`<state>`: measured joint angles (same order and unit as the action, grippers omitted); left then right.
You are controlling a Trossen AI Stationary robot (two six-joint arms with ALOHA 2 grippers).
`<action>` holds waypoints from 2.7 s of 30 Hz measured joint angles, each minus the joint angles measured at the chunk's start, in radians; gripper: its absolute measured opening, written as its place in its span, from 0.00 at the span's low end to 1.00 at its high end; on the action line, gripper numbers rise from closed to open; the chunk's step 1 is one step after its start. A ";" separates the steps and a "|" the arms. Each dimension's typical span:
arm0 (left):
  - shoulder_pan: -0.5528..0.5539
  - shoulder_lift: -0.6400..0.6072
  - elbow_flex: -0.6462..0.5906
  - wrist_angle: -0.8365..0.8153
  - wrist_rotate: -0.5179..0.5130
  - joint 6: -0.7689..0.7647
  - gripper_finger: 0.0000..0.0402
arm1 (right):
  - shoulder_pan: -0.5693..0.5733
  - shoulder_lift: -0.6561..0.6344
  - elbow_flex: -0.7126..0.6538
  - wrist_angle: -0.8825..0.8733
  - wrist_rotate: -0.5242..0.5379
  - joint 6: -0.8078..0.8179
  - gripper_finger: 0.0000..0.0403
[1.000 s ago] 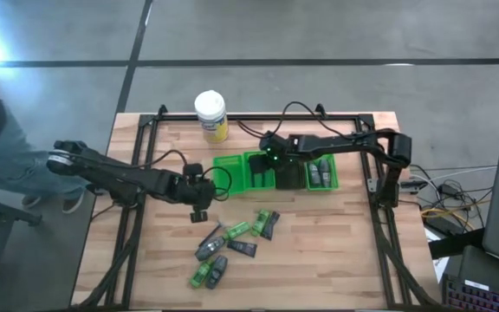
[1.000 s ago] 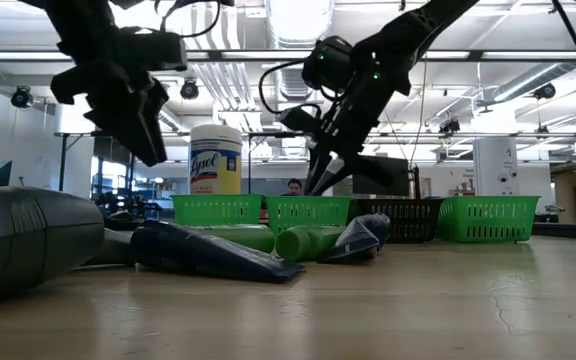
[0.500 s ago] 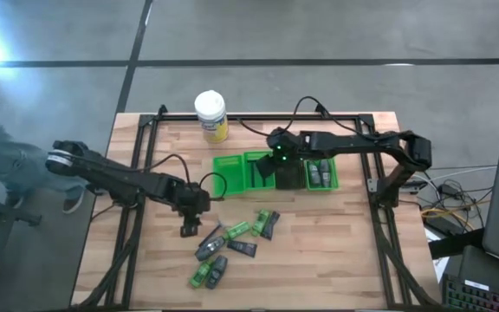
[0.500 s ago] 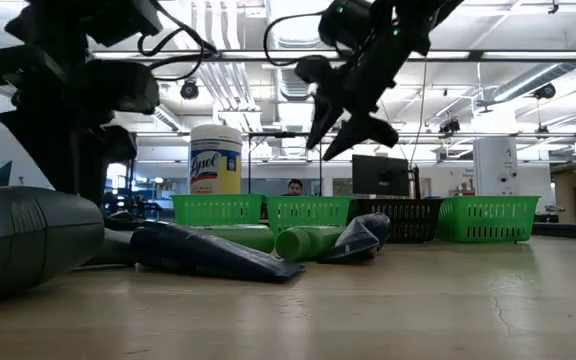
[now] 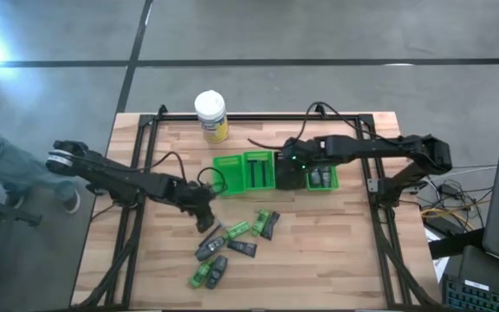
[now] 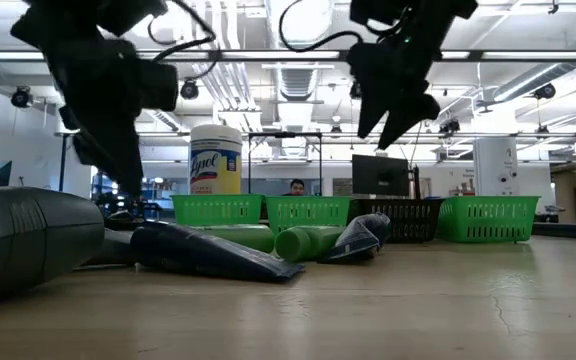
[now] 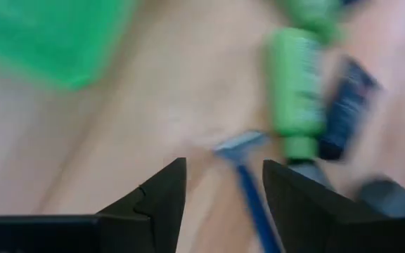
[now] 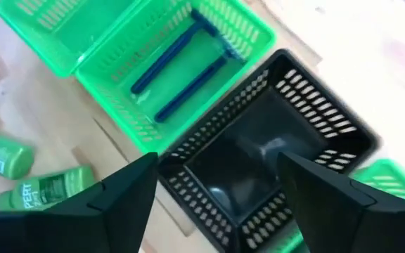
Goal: Pick & Place Travel size toiletries
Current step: Put the razor into the middle green bin
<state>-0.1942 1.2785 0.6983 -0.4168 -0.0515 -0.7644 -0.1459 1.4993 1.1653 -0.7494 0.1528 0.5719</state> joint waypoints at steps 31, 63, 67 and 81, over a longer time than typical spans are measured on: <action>-0.197 0.201 0.068 0.015 -0.072 -0.178 0.54 | -0.038 -0.183 -0.225 0.112 -0.003 0.005 0.60; -0.207 0.420 0.182 -0.186 -0.141 -0.270 0.43 | -0.038 -0.183 -0.225 0.108 0.000 -0.055 0.61; -0.207 0.441 0.178 -0.189 -0.145 -0.252 0.35 | -0.038 -0.183 -0.225 0.099 0.000 -0.051 0.58; -0.206 0.393 0.183 -0.178 -0.146 -0.232 0.05 | -0.038 -0.183 -0.225 0.101 -0.052 0.000 0.56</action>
<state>-0.4004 1.6717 0.8816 -0.5952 -0.1979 -0.9966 -0.1844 1.3159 0.9405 -0.6484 0.1004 0.5724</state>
